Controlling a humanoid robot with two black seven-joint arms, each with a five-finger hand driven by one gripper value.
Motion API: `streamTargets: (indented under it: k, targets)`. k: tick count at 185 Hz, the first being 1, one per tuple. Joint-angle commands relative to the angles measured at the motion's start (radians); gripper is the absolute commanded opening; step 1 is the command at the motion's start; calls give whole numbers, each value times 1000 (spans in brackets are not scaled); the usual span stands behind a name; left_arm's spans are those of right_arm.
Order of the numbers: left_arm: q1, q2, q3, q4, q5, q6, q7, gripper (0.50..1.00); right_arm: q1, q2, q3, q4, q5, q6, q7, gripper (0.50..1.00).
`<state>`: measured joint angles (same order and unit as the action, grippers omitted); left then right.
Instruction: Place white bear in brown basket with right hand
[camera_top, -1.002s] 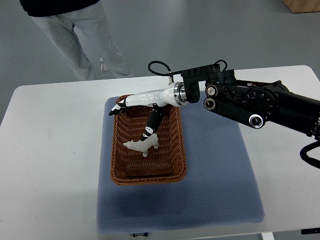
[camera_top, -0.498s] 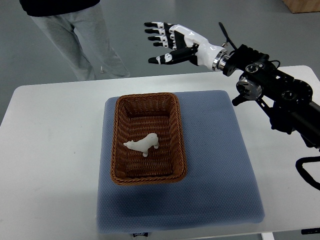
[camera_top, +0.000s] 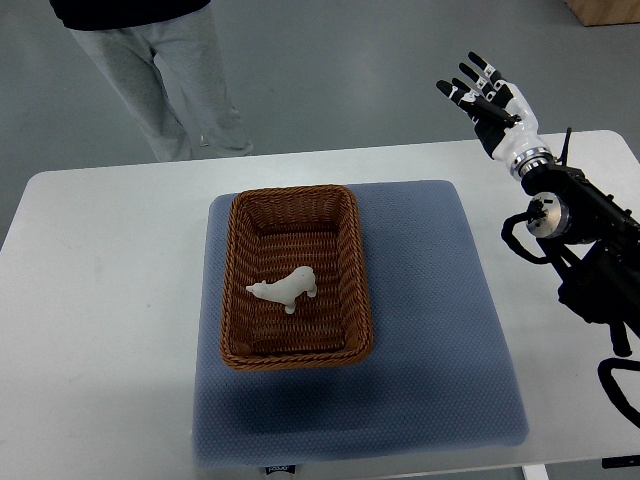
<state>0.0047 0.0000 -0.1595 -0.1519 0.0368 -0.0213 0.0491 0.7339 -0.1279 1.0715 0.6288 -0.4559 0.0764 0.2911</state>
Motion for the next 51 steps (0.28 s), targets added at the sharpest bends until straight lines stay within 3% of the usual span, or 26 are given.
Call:
streamTargets:
  k: [1,51]
  targets:
    - [0,0,0,0,0,0,0,1000,-31,14,1,-12,20,-4,14,919]
    - [0,0,0,0,0,1,2,1000,-71,44,1,-12,23,-24,49,919]
